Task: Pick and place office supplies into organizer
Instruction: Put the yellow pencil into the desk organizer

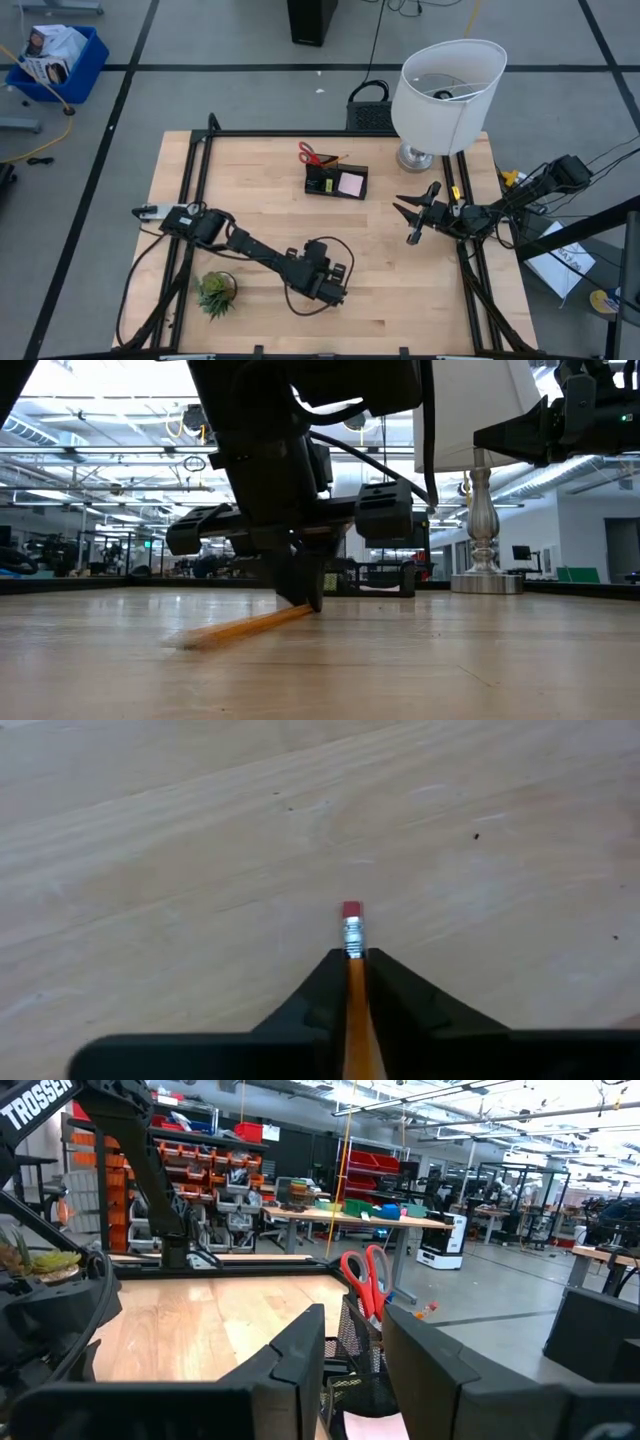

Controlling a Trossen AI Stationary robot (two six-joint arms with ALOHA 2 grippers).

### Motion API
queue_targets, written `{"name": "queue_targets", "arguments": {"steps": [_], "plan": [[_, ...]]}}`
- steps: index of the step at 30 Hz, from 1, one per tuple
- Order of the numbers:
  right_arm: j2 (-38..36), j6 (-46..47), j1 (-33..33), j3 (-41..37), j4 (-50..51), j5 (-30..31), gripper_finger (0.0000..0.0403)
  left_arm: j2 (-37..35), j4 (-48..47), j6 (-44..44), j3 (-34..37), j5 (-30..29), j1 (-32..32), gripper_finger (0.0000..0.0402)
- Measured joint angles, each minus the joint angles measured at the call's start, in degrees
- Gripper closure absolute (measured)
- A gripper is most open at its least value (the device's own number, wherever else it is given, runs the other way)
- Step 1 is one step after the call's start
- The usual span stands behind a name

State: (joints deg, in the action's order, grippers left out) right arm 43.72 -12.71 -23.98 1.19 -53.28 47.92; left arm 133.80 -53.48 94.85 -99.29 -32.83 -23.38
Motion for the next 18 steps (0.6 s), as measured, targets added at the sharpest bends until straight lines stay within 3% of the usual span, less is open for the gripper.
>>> {"name": "queue_targets", "arguments": {"steps": [6, 18], "plan": [[0.00, -0.02, -0.01, 0.00, 0.02, 0.00, 0.0303, 0.02, 0.01, 0.00, 0.02, -0.45, -0.37, 0.0387], [0.00, -0.01, 0.00, 0.00, 0.00, 0.00, 0.0303, 0.20, -0.12, -0.67, 0.09, -3.45, -1.37, 0.0385]]}}
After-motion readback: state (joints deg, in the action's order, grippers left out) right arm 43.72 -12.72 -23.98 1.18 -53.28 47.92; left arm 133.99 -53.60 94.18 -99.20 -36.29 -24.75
